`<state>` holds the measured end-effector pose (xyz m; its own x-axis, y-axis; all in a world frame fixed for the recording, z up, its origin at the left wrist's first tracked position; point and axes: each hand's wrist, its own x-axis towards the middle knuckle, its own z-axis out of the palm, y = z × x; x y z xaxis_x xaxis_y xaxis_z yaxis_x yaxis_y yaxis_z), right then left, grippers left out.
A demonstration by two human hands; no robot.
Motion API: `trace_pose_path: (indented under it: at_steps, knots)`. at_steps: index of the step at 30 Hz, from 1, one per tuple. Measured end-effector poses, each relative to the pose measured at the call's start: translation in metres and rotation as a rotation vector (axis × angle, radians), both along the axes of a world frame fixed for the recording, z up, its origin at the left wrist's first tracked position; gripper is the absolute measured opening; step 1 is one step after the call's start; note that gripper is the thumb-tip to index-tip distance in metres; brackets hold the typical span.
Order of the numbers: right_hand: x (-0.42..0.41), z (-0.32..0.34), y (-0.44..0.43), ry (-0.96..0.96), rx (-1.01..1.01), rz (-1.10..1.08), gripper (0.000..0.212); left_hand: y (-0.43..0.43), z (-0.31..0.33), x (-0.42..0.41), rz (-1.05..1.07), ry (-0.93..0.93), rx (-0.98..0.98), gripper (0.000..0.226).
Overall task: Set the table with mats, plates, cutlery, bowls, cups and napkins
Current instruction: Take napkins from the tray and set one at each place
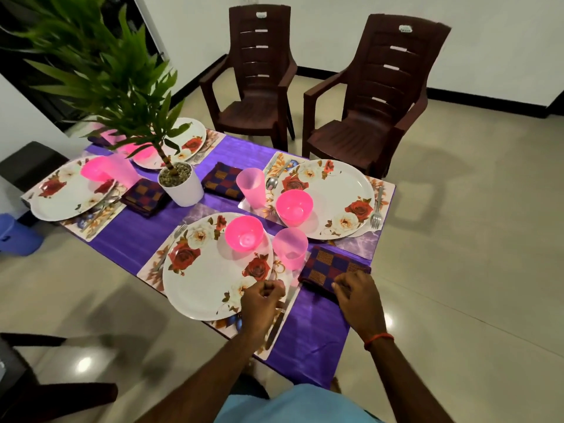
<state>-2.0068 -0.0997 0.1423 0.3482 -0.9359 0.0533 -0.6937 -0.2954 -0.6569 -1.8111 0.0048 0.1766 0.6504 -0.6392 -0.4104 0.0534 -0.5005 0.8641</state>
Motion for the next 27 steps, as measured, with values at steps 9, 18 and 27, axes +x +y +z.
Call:
trace_pose_path:
  at_steps: [9,18,27]
  knots:
    - [0.048,0.001,0.035,0.163,0.104,0.142,0.017,0.016,0.0,0.079,-0.261,-0.255,-0.033,0.008]
    - [0.111,0.005,0.068,0.149,0.107,0.07,0.033,0.043,-0.004,0.165,-0.503,-0.433,-0.116,0.009]
    - [0.169,0.01,0.099,0.203,0.234,0.015,0.038,0.07,-0.014,0.237,-0.635,-0.59,-0.07,0.021]
